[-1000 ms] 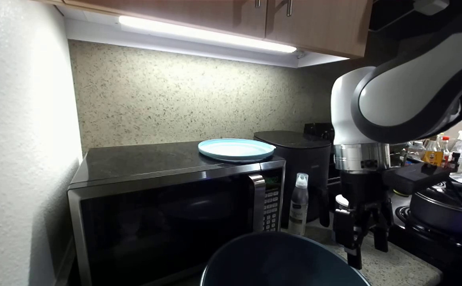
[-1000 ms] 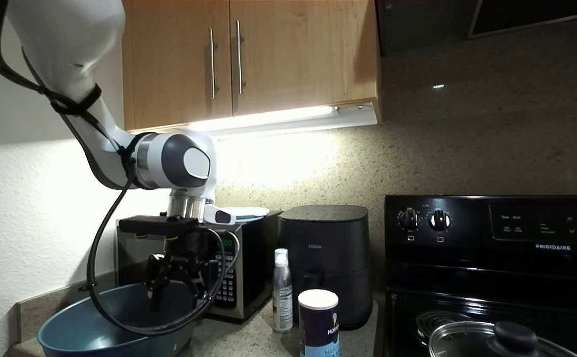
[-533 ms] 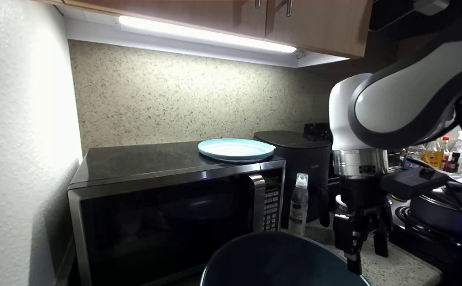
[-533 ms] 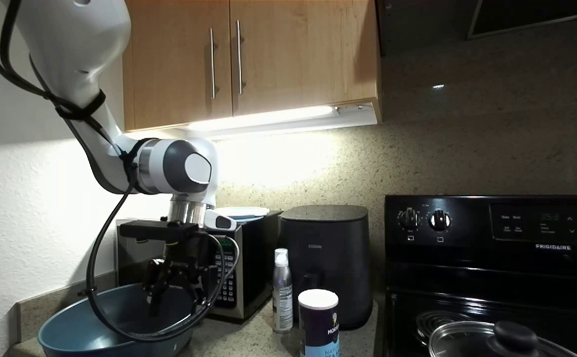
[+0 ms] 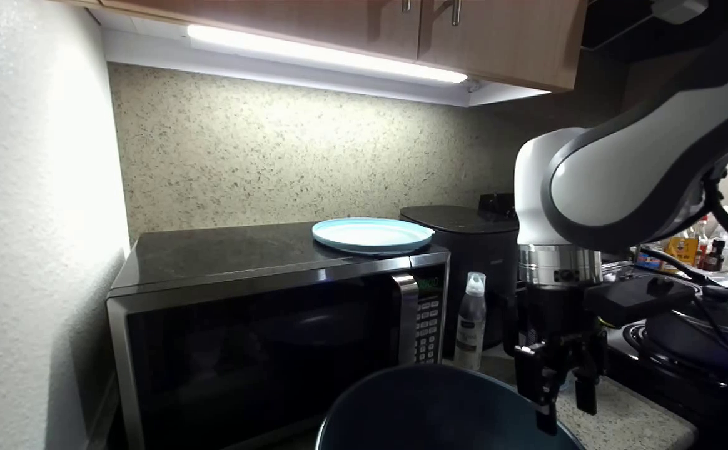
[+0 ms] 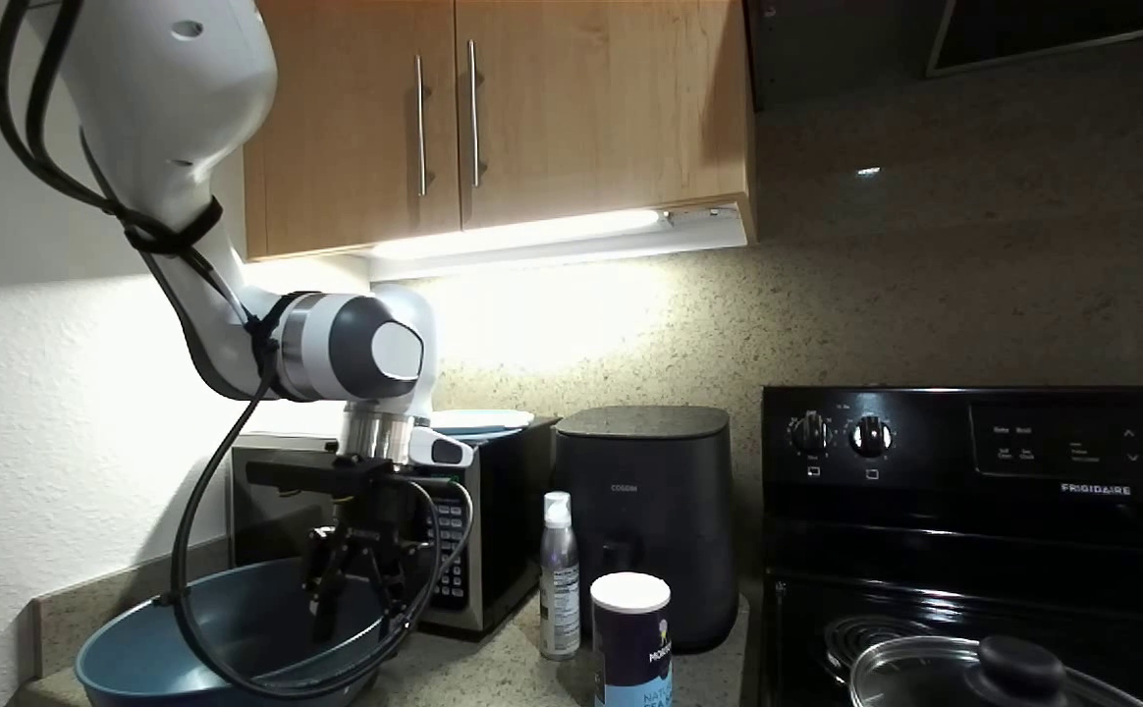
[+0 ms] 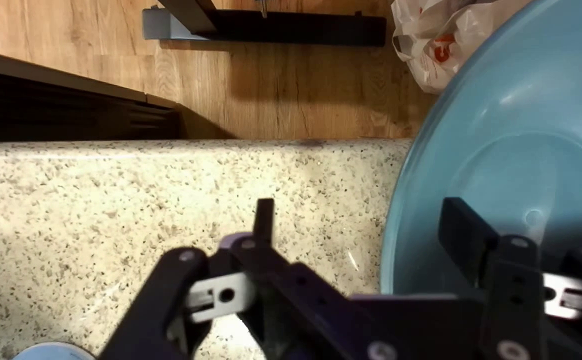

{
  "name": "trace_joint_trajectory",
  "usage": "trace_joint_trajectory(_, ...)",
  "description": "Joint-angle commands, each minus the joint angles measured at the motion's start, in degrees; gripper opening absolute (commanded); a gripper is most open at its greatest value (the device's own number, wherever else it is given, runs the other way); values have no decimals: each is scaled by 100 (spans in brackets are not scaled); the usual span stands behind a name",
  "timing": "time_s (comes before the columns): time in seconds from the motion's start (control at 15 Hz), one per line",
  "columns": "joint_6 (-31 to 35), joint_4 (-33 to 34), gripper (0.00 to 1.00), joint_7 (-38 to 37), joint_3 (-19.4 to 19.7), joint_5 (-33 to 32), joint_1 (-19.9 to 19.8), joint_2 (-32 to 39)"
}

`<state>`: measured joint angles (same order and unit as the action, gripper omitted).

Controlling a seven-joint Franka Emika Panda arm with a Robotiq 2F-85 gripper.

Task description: Put the bowl on top of the air fryer then place it back down on the counter.

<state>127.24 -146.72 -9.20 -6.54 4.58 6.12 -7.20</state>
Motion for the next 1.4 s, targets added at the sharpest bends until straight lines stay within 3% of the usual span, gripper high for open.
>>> trace_joint_trajectory(0.0,149,37,53,-94,3,79,-10,106)
trace_joint_trajectory(0.47,124,93,9,-16,52,206,-19,138)
trace_joint_trajectory(0.73,121,91,4,54,93,392,-26,113)
trace_joint_trajectory(0.8,121,91,7,73,103,432,-27,109)
trace_joint_trajectory(1.33,175,-89,7,21,219,870,-69,-264)
